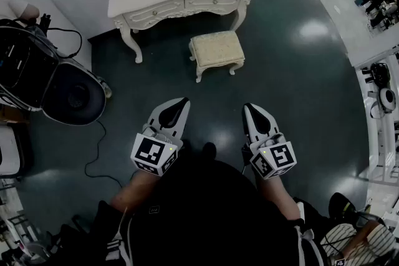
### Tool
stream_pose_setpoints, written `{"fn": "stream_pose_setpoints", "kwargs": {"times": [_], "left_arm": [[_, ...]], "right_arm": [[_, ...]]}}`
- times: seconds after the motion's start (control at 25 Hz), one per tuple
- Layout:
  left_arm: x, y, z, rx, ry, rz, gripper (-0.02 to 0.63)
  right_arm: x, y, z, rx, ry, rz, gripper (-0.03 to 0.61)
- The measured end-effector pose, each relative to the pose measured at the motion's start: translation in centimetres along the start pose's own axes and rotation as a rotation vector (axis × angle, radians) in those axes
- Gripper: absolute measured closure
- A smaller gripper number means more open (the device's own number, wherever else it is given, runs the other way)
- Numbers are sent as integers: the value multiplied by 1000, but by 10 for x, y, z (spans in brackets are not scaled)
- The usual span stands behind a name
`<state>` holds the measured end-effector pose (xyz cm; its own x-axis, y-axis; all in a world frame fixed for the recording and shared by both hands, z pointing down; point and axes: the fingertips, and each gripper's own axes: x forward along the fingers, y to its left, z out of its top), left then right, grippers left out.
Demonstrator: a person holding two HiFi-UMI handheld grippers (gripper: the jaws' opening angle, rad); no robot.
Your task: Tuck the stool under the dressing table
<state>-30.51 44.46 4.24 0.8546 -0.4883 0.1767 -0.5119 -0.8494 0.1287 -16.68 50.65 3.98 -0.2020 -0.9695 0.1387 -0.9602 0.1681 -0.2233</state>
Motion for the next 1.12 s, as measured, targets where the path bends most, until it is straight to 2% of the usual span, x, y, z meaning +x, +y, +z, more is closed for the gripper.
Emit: {"fn": "stream_pose_setpoints", "kwargs": {"times": [0.52, 1.12], "left_arm": [[19, -5, 3, -2, -4, -9, 609], [56, -43, 1, 20, 0, 21, 609]], "right_arm": [[0, -25, 2, 24, -17, -11, 564], [-26, -71, 6, 80, -51, 29, 563]]}}
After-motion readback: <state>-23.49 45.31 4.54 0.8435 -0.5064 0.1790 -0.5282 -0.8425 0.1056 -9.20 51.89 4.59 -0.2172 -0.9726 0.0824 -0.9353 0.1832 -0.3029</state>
